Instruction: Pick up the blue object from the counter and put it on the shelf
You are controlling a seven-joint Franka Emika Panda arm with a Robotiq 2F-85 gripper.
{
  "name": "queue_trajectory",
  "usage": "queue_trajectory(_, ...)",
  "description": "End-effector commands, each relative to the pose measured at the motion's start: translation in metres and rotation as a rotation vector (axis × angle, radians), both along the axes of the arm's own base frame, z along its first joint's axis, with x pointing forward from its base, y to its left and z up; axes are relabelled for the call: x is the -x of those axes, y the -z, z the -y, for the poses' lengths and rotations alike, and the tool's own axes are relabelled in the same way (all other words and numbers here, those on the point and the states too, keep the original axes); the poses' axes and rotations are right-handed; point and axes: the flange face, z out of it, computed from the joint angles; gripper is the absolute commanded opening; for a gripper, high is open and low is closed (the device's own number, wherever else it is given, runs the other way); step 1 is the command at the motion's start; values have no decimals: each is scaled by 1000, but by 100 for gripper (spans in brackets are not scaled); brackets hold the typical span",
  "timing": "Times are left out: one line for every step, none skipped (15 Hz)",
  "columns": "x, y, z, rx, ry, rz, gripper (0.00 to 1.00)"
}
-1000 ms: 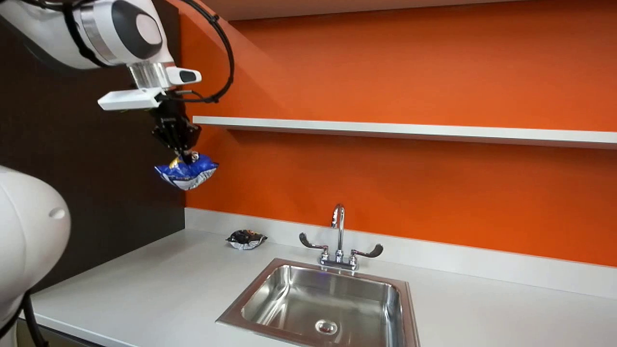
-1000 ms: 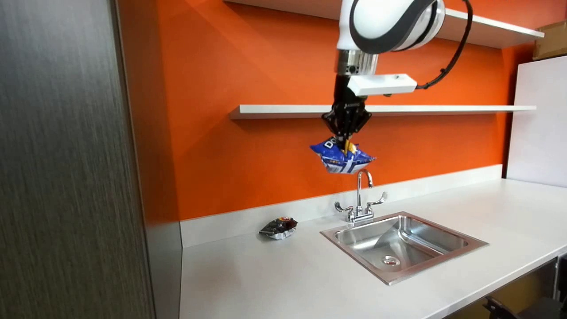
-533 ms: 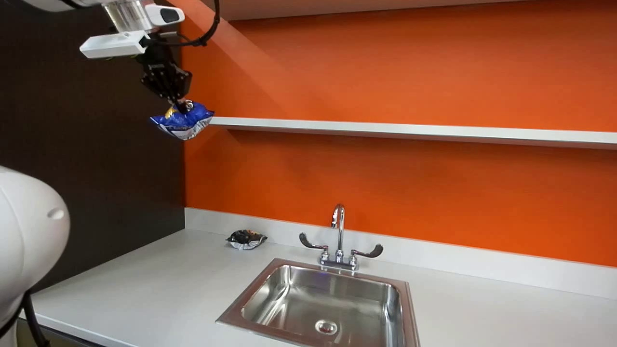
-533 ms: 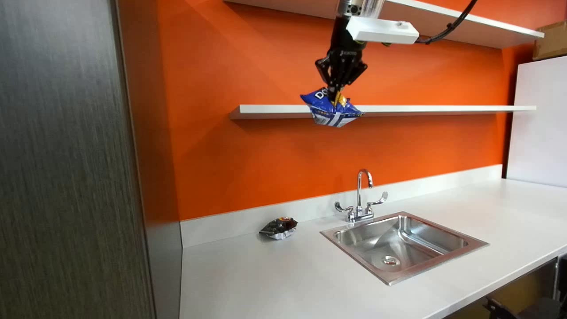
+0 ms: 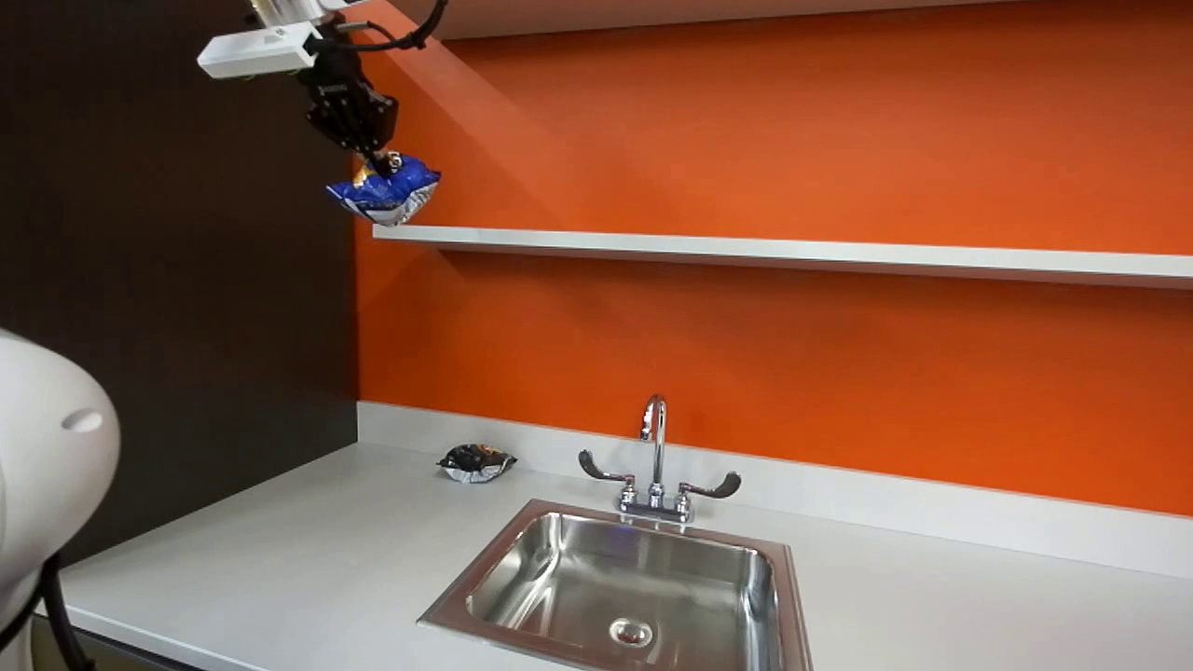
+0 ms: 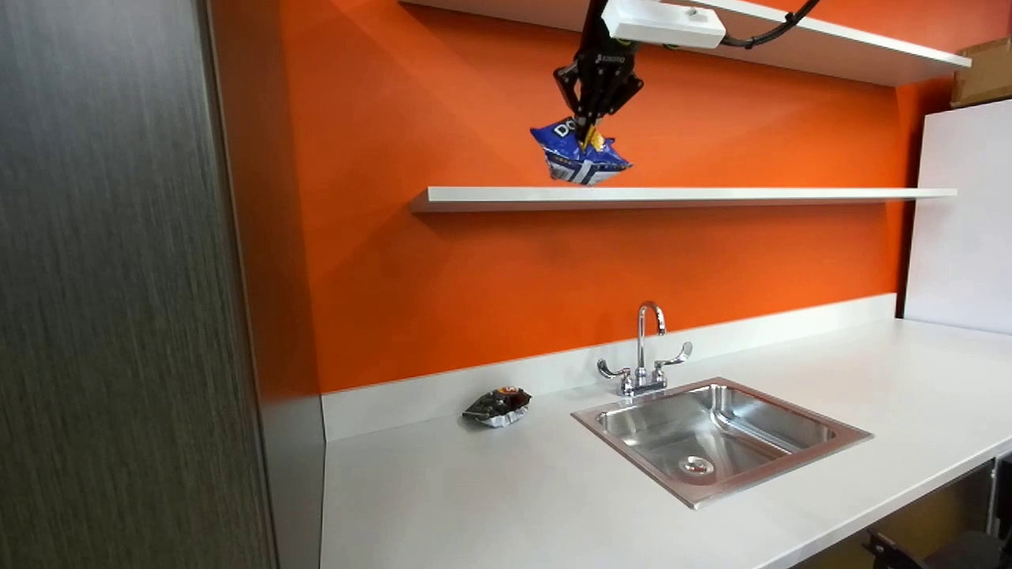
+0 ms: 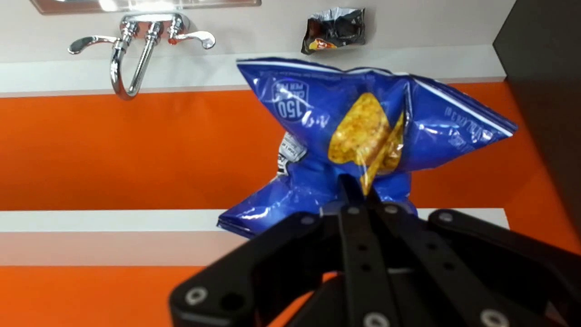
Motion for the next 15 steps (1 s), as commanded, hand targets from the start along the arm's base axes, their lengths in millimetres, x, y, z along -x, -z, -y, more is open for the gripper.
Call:
queue_trajectory(-46,-16,-6,14,22,52,0)
queue_trajectory(-57,-18,-8,16,22,68,0)
queue_trajectory(-66,-20,-11,20,22,82,0)
queue_trajectory(-78,-20,-13,24,21,97,0)
queue_trajectory(-89,-21,-14,25,23,105,0)
queue_trajectory(-99,-21,-15,27,26,112,0)
queue_trajectory(-110,-21,-15,29,29,117,0)
queue_trajectory(-119,-21,-15,29,35,120,0)
queue_trajectory(-128,-23,-15,29,42,126,0)
queue_trajectory(-138,-25,-15,31,47,131,0)
queue_trajectory(-146,-27,-14,34,57,140,0)
queue_trajectory(-154,-29,-15,38,62,147,0)
queue_trajectory(-163,-31,-14,41,71,155,0)
queue_trajectory(-171,-32,-14,43,79,160,0)
queue_trajectory(-178,-33,-14,46,86,166,0)
